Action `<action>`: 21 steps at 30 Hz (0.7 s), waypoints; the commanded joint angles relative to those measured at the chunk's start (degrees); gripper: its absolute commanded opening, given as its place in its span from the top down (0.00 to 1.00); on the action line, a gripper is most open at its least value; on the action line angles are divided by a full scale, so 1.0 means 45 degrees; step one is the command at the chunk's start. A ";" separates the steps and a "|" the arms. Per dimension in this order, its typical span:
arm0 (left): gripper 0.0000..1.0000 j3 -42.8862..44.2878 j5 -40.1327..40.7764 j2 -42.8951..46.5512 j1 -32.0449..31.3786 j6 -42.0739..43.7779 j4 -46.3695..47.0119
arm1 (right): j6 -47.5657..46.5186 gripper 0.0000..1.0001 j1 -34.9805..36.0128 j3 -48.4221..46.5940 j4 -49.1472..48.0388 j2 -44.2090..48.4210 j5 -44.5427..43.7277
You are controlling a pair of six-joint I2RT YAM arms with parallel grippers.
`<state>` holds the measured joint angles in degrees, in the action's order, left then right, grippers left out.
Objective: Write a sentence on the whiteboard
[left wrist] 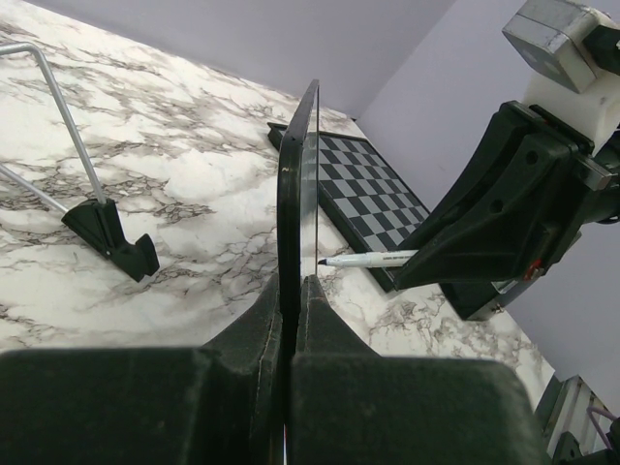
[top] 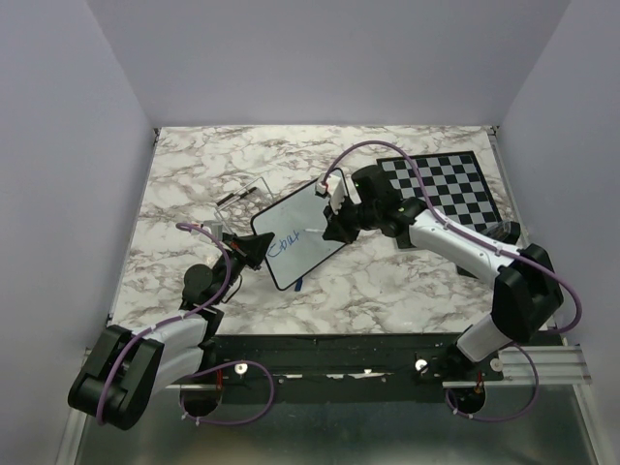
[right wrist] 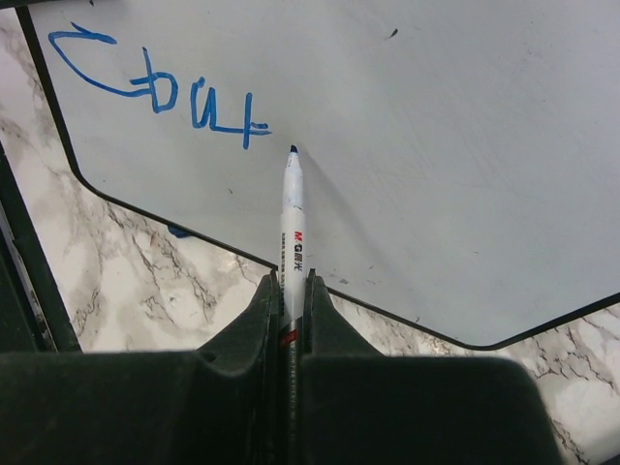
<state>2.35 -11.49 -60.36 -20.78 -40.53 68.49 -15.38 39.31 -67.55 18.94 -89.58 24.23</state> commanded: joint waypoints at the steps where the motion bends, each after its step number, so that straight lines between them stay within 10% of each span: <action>1: 1.00 -0.0346 -0.0553 0.0131 -0.0110 0.0414 0.0093 | 0.0155 1.00 -0.0044 -0.0047 -0.0205 -0.0308 -0.0286; 21: 1.00 -0.0366 -0.0612 -0.0103 -0.0110 0.0335 0.0405 | 0.0487 1.00 -0.0025 -0.0731 -0.0361 -0.0679 0.0084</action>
<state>2.35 -11.40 -60.47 -20.75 -40.56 68.58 -13.98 39.27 -68.77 19.38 -91.53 23.83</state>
